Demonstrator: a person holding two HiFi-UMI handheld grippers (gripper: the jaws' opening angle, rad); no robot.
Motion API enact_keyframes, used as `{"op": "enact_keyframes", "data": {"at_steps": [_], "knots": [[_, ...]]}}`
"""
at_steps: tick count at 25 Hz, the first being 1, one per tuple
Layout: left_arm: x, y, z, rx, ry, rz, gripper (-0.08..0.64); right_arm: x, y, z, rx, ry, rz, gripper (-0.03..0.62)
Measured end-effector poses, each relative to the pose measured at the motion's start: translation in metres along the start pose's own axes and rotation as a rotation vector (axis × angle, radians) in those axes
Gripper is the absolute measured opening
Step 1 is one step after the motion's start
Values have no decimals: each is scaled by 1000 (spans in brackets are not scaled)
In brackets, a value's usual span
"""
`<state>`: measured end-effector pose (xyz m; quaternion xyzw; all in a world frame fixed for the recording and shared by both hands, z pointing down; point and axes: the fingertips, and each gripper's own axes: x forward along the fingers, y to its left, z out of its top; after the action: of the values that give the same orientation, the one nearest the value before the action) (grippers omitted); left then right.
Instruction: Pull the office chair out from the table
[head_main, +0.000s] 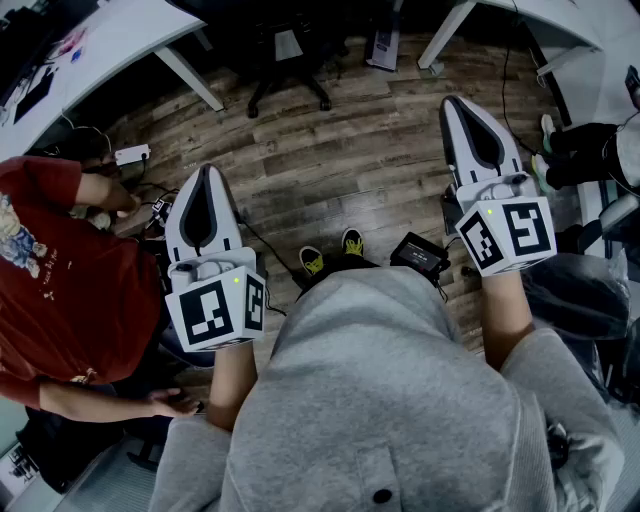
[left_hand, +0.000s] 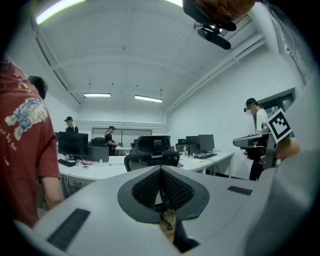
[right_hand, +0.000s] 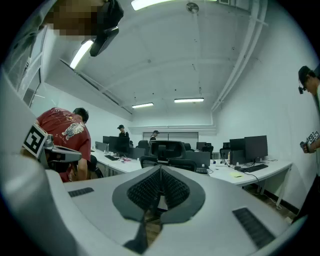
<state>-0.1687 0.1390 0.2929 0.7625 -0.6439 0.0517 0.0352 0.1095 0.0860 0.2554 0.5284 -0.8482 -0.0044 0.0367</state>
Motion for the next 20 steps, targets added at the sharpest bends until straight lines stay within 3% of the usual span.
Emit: {"op": "enact_keyframes", "data": {"at_steps": [7,20], "knots": [[-8,11,1,-6,-8,-7,12,1,26,3,55,-9,4,28],[-24,42,2,-45,-20,-27,12,9,88,7,-5,25,65,28]]}}
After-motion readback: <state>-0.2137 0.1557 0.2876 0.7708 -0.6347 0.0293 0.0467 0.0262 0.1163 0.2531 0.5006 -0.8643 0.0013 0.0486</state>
